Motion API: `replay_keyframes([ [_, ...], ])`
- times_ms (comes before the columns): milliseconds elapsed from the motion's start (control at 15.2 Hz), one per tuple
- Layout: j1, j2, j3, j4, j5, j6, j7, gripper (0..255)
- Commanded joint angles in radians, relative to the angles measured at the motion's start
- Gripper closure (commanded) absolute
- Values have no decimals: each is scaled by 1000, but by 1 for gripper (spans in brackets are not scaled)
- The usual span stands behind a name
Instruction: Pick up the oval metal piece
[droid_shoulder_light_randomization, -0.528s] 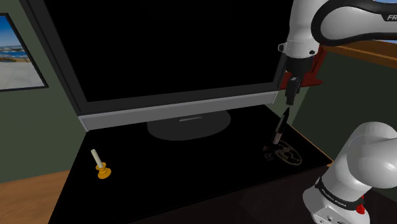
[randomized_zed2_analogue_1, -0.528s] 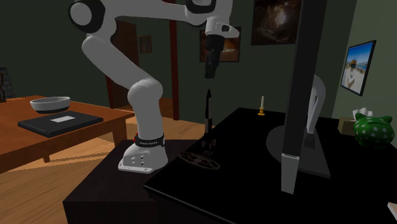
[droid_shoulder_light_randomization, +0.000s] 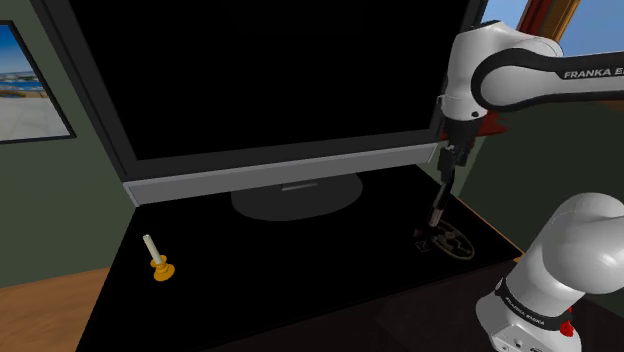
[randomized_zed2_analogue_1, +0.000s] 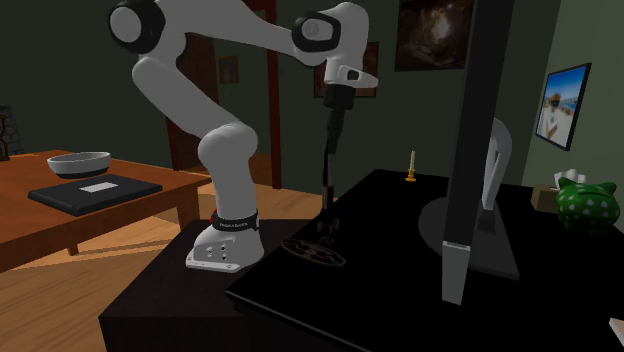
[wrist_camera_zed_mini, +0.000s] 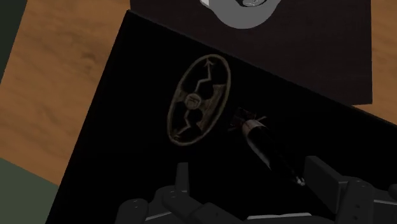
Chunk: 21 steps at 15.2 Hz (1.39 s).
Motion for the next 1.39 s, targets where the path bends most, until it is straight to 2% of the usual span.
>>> replay_keyframes([
  [0, -25, 16, -11, -57, -11, 78, 34, 0],
  [528, -144, 140, -66, -235, -74, 398, 159, 0],
  [1056, -285, 413, -119, -323, -170, 779, 299, 0],
  [1320, -295, 492, -119, -332, -192, 865, 319, 0],
])
